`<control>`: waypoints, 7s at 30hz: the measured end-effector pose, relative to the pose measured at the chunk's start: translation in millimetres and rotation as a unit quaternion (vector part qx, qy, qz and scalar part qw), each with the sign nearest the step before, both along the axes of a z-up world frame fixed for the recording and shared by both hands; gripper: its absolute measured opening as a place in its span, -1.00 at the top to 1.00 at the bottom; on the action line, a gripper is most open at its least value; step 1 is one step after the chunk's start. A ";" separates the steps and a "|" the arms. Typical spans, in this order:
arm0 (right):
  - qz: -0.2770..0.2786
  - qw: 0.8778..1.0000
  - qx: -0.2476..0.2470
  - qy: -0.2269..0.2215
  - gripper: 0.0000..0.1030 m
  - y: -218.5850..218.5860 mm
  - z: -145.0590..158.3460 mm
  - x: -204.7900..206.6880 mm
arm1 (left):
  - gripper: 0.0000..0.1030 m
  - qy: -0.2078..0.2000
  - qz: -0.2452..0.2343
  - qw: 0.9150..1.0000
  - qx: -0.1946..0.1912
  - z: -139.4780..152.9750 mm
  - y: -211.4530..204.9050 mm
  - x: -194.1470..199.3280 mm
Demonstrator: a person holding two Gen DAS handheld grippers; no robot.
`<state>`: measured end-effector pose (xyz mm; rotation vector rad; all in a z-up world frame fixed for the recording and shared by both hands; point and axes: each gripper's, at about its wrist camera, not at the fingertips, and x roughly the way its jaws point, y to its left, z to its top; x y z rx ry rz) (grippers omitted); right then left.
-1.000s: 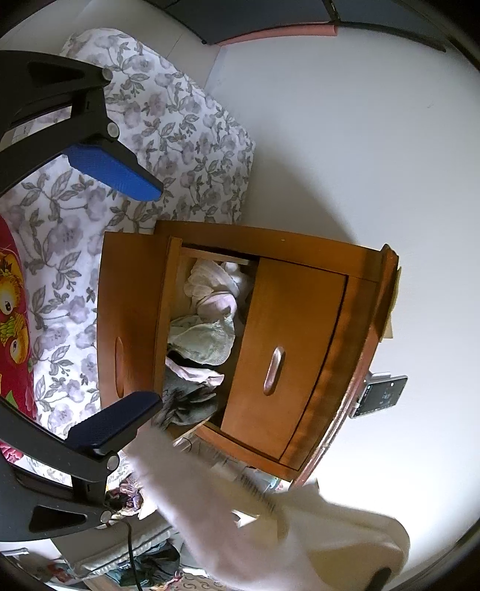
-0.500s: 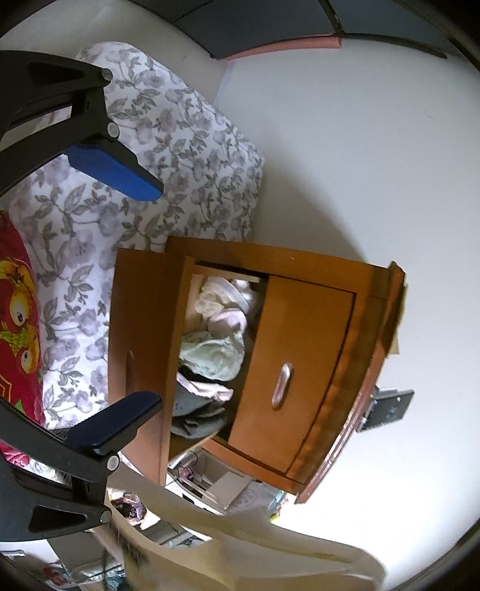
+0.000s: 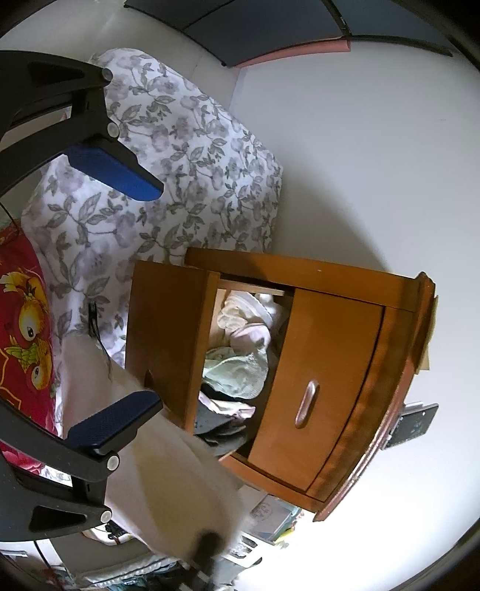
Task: Take underwear out of drawer
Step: 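Lower the white garment onto the bed below the drawer and open the right gripper, then move the open right gripper into the drawer over the dark grey garment, then grasp the dark grey garment with the right gripper and lift it, then carry the dark grey garment up and out of the drawer with the right gripper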
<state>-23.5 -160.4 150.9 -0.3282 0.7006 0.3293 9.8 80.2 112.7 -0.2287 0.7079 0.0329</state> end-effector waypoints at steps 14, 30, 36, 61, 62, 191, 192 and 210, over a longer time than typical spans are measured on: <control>-0.019 0.994 -0.001 0.111 0.76 15.5 -92.1 30.6 | -0.99 0.027 -0.019 0.999 0.002 -14.7 -10.8 7.6; -0.061 0.984 0.026 0.162 0.01 0.6 -124.0 37.1 | -0.99 0.060 -0.045 0.997 0.016 -29.8 -31.2 16.1; -0.094 0.980 0.054 0.168 -0.36 -19.0 -119.6 35.5 | -0.99 0.067 -0.047 0.997 0.015 -32.2 -36.2 21.4; -0.129 0.975 0.109 0.142 -1.00 -61.6 -130.1 42.0 | -0.99 0.075 -0.021 0.997 0.001 -42.5 -42.2 39.8; -0.129 0.976 0.110 0.137 -1.00 -62.4 -129.3 42.1 | -0.99 0.075 -0.019 0.997 -0.001 -42.8 -41.8 40.4; -0.158 0.968 0.151 0.123 0.67 -119.2 -75.1 169.7 | -0.99 0.047 -0.048 0.998 -0.018 -42.2 -28.9 65.0; -0.157 0.969 0.154 0.116 0.67 -119.6 -70.1 167.1 | -0.99 0.045 -0.050 0.998 -0.018 -40.8 -30.2 64.0; -0.116 0.979 0.168 0.022 0.69 -109.6 18.1 106.2 | -0.99 0.017 -0.054 0.998 -0.012 -15.1 -40.3 39.8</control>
